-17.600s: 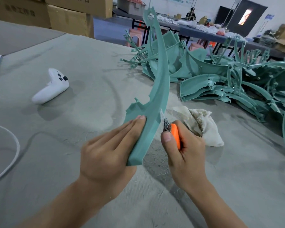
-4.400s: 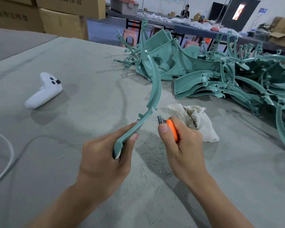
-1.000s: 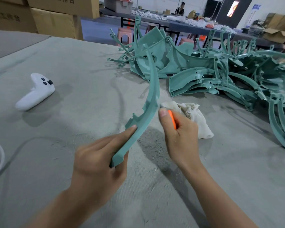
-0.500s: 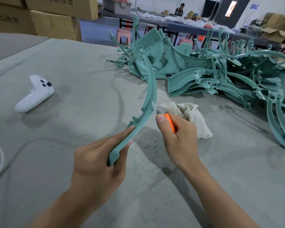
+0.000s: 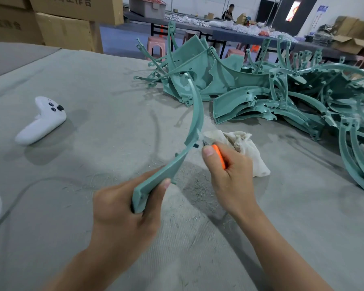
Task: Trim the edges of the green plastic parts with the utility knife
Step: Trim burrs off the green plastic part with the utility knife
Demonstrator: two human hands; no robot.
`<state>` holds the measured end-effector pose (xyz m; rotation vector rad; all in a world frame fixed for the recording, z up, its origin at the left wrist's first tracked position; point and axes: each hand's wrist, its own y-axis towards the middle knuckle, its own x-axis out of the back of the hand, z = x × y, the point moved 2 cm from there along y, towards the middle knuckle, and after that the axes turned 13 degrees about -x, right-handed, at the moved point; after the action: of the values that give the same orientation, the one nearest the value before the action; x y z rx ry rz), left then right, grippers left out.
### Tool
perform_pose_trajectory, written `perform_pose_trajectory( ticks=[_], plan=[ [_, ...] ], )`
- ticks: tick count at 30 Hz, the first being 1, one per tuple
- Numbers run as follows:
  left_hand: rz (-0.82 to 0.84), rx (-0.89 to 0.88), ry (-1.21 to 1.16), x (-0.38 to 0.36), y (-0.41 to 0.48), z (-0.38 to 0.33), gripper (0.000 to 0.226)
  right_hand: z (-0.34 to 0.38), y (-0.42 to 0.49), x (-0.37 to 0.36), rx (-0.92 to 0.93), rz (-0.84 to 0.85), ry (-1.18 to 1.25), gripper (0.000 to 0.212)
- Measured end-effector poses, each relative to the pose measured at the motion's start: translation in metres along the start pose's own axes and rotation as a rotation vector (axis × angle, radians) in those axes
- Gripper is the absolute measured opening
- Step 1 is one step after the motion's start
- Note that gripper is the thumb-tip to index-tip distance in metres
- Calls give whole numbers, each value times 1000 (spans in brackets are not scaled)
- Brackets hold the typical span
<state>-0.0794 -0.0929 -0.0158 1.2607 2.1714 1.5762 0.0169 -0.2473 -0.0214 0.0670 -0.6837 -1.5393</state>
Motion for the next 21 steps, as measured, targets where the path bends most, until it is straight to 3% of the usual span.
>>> perform_pose_trajectory(
  ticks=[4,9,16,21],
  plan=[
    [-29,148,24,2,0,4,43,5,-6,-3,32,7,-32,54],
    [-18,284,-49,-1,-3,7,62,5,-6,-2,-12,-31,-90,54],
    [-23,251,-32,-2,-2,6,58,7,-7,-5,-53,-50,-143,57],
    [-9,13,52,1,3,3,35,6,-3,3,-34,-66,-206,60]
  ],
)
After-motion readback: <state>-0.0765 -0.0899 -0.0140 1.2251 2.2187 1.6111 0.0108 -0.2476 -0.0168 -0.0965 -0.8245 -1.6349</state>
